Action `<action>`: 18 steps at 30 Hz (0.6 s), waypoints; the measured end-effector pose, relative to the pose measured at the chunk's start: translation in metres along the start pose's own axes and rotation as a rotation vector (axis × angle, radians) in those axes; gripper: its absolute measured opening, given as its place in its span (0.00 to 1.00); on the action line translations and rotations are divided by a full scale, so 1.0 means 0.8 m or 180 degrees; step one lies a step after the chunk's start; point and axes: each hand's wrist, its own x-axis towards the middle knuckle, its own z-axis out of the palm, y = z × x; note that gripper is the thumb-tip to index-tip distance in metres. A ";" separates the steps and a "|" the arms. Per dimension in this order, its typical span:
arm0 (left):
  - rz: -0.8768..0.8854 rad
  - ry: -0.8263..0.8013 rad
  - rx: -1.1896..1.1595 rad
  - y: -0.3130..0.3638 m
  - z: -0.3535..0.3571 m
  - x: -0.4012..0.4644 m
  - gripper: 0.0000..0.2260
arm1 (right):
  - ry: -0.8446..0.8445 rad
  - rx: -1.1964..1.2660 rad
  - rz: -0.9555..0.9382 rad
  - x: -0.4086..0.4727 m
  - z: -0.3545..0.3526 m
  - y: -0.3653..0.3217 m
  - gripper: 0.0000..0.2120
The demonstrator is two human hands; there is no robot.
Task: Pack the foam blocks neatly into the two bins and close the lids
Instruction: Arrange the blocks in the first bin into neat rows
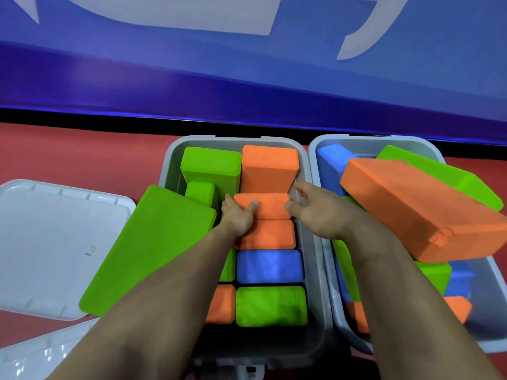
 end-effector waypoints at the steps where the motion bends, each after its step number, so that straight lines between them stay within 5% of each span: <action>1: 0.0028 -0.0025 0.0090 0.003 -0.004 -0.004 0.45 | -0.0001 -0.0024 -0.0020 -0.001 -0.001 -0.001 0.32; 4: 0.0041 -0.0455 0.0056 0.020 -0.028 -0.031 0.46 | 0.0022 0.0007 -0.0110 -0.003 0.000 -0.008 0.32; 9: 0.0354 -0.1278 -0.0412 0.056 -0.109 -0.110 0.28 | -0.0016 0.0033 -0.0313 -0.007 0.011 -0.028 0.33; 13: 0.0936 -0.0212 0.0427 0.053 -0.199 -0.146 0.19 | -0.0032 -0.0141 -0.0526 -0.014 0.023 -0.049 0.33; 15: 0.0946 0.0419 0.0741 0.023 -0.237 -0.146 0.24 | -0.0076 -0.0166 -0.0646 -0.016 0.030 -0.058 0.32; 18: 0.0503 0.0694 0.0876 -0.019 -0.267 -0.147 0.37 | -0.0138 -0.0205 -0.0776 -0.020 0.041 -0.068 0.33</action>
